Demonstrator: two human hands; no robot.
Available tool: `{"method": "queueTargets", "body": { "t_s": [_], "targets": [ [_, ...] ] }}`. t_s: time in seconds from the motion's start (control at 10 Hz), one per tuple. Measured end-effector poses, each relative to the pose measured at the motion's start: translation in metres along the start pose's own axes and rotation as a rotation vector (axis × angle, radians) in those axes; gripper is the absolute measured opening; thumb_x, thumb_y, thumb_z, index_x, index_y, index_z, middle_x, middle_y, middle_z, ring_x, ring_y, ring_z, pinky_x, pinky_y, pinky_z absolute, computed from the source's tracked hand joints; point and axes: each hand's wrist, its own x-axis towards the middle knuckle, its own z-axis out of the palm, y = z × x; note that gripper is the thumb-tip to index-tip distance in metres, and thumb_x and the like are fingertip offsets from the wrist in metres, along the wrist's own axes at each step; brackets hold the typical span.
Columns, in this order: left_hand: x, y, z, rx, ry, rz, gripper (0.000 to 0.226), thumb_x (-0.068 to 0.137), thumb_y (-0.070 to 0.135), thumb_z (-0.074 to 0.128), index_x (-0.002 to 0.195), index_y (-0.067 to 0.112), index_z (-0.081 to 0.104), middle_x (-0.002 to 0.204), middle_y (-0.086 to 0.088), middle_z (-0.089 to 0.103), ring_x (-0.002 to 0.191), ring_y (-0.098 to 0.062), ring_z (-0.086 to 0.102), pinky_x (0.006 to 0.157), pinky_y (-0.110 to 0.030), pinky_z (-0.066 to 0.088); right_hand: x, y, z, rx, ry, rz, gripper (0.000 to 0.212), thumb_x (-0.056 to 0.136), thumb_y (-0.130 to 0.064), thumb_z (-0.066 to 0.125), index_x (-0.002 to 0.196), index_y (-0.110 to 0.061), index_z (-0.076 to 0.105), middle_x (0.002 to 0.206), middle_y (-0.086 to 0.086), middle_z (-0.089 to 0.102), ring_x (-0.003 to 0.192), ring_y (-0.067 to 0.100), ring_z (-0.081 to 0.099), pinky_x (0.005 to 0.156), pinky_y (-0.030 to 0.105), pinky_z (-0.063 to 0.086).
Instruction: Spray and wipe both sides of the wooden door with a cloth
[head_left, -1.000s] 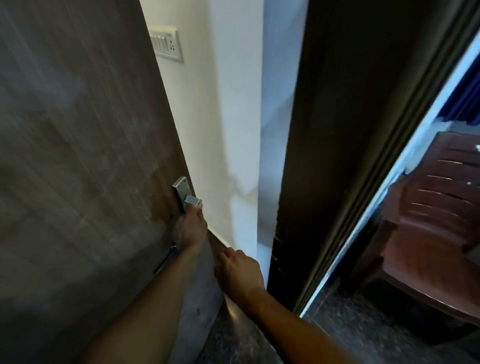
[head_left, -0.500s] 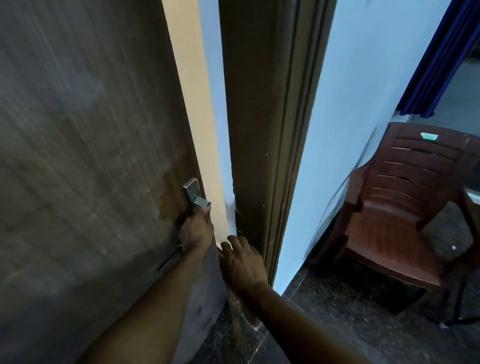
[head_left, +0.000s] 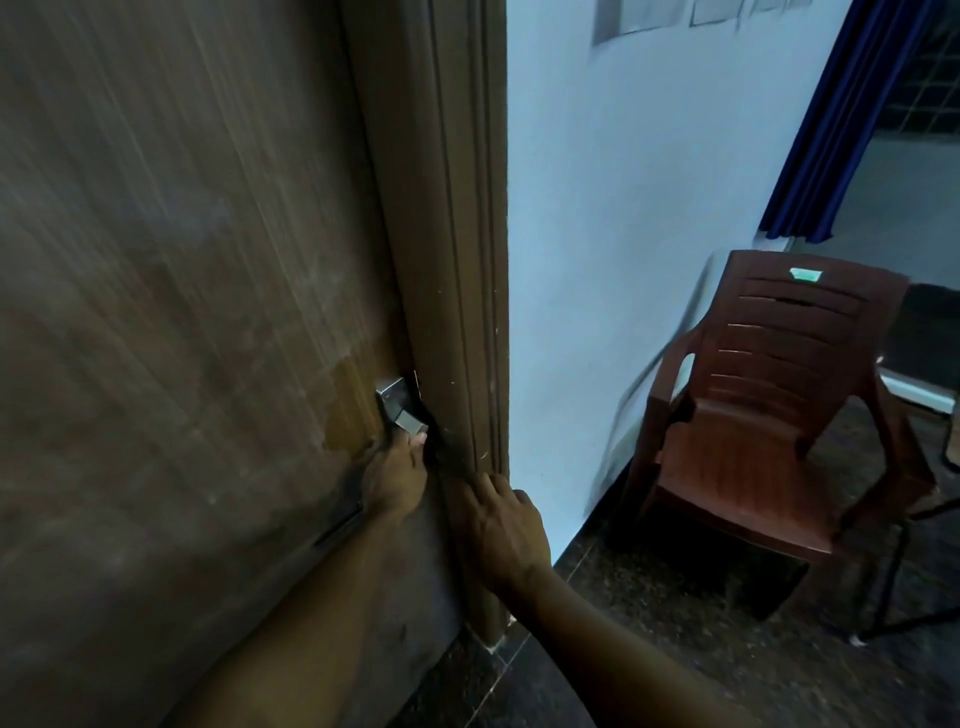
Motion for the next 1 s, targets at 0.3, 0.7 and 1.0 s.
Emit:
{"method": "queueTargets", "body": {
  "t_s": [0.3, 0.7, 1.0],
  "targets": [
    [-0.014, 0.012, -0.005, -0.028, -0.040, 0.010, 0.039, 0.098, 0.045, 0.030, 0.107, 0.016, 0.054, 0.109, -0.017, 0.064, 0.103, -0.038, 0.057, 0.080, -0.042, 0.044, -0.001, 0.015, -0.017, -0.077, 0.211, 0.063, 0.058, 0.094, -0.038, 0.054, 0.146, -0.011, 0.048, 0.149, 0.010, 0.048, 0.138, 0.031, 0.045, 0.109, 0.046, 0.042],
    [-0.012, 0.034, -0.038, 0.344, -0.204, -0.002, 0.041, 0.096, 0.046, 0.029, 0.117, 0.021, 0.055, 0.122, -0.013, 0.061, 0.113, -0.033, 0.057, 0.092, -0.040, 0.042, -0.011, 0.048, -0.030, -0.035, 0.110, 0.098, 0.071, 0.087, -0.043, 0.067, 0.146, -0.009, 0.047, 0.152, 0.012, 0.046, 0.139, 0.031, 0.044, 0.108, 0.049, 0.045],
    [-0.062, 0.022, -0.082, 0.580, 0.074, 0.217, 0.041, 0.091, 0.046, 0.037, 0.115, 0.016, 0.052, 0.114, -0.007, 0.059, 0.108, -0.027, 0.054, 0.069, -0.036, 0.051, 0.015, 0.046, -0.065, 0.103, 0.063, -0.078, 0.076, 0.100, -0.061, 0.028, 0.158, -0.014, 0.021, 0.166, 0.005, 0.015, 0.154, 0.022, 0.010, 0.122, 0.042, 0.014]
  ]
}}
